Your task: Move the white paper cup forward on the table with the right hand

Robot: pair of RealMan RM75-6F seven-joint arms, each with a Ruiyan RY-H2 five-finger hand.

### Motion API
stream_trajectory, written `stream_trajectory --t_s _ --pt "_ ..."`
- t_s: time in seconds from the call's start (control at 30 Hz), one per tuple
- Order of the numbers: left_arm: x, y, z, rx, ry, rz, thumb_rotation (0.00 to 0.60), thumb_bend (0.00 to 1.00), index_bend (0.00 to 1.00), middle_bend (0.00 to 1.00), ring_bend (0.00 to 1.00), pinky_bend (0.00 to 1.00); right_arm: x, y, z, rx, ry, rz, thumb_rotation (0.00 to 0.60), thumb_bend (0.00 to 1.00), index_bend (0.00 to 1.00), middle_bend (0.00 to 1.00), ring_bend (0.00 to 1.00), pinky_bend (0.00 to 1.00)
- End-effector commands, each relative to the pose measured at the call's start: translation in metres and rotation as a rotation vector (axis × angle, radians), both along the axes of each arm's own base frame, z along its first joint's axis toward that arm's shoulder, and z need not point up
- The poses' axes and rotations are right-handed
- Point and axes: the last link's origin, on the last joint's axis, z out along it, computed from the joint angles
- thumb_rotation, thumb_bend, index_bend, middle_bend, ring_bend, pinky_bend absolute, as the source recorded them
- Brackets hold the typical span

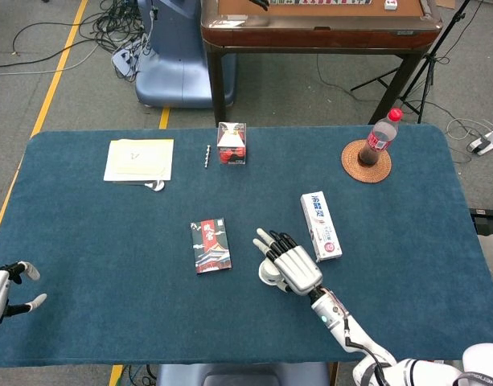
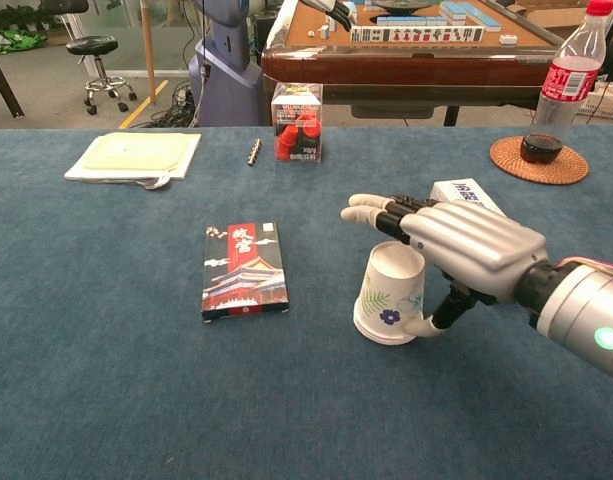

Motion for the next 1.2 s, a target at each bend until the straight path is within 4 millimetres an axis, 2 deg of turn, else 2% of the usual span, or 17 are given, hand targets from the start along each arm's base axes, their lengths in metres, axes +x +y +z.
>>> stream_trajectory --t_s 0.03,0.63,1.2 --pt "0.000 0.000 0.000 0.000 -0.002 -0.001 0.600 0.16 0.54 0.50 0.52 0.61 0.001 -0.005 -0.001 -0.013 -0.006 -0.008 0.600 0.00 0.00 0.00 0.00 0.15" --pt "0.000 -0.001 0.002 0.003 -0.006 0.002 0.600 0.16 0.54 0.50 0.52 0.61 0.008 -0.044 -0.007 -0.083 0.015 -0.063 0.600 0.00 0.00 0.00 0.00 0.15" --pt "-0.001 -0.001 0.005 0.010 -0.017 0.008 0.600 0.16 0.54 0.50 0.52 0.61 0.016 -0.069 -0.015 -0.122 -0.026 -0.147 0.600 0.00 0.00 0.00 0.00 0.15"
